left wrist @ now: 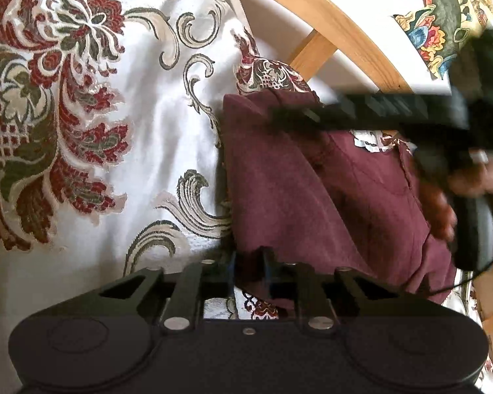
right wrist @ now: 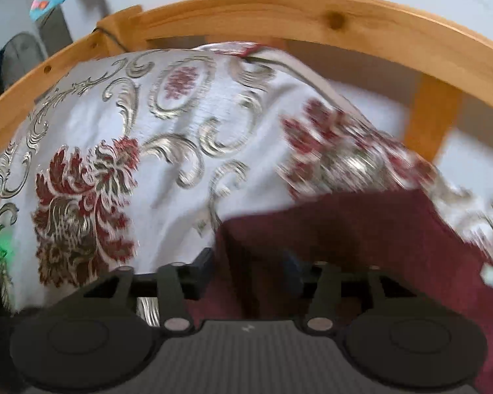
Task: Fold small clothes
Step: 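Grasp the shirt hem with the left tool while the right tool grasps it too, then fold the hem up toward the collar with both tools and release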
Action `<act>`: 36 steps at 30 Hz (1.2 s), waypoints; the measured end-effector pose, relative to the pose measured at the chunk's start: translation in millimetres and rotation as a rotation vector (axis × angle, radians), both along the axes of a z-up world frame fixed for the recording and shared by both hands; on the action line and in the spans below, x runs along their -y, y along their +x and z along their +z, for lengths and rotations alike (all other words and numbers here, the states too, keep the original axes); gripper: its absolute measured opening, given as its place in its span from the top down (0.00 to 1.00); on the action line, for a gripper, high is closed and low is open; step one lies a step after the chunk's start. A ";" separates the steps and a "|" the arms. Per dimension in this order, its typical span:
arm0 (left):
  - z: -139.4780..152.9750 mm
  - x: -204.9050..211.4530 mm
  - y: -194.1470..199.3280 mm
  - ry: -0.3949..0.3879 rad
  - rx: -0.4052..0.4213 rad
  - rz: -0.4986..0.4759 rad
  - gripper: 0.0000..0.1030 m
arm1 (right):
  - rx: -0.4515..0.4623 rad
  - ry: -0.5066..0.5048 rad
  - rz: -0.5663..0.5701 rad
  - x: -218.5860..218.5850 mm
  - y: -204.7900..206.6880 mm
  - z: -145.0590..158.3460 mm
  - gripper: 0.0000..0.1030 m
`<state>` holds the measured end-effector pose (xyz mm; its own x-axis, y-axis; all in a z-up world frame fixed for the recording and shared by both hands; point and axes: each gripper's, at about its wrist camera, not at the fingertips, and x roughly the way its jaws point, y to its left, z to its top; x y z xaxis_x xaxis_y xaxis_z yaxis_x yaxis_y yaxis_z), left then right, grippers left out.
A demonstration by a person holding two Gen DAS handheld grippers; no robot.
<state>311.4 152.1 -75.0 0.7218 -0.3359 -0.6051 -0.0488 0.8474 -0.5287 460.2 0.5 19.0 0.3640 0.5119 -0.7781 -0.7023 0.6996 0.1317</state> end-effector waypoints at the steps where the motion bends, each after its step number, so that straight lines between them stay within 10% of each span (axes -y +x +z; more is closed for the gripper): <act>1: 2.9 0.9 -0.8 0.014 0.000 0.007 0.74 | -0.015 0.007 -0.015 15.5 -1.7 0.5 0.38; 5: 14.4 12.7 -4.9 0.078 0.043 -0.016 0.35 | -0.106 0.008 -0.069 83.8 -16.7 -1.2 0.30; 7: 18.5 24.4 -8.8 0.125 0.064 -0.041 0.30 | -0.101 -0.029 -0.065 110.3 -33.5 -4.3 0.30; 22: 9.9 70.0 -17.9 0.317 0.087 -0.146 0.20 | -0.058 -0.072 0.024 123.1 -86.2 -36.6 0.50; 27: 0.6 73.8 -14.7 0.364 0.080 -0.169 0.20 | 0.001 -0.175 0.067 111.4 -91.1 -42.5 0.96; 36: -0.5 74.7 -14.2 0.391 0.074 -0.181 0.20 | 0.157 -0.249 -0.011 118.8 -90.8 -32.1 0.97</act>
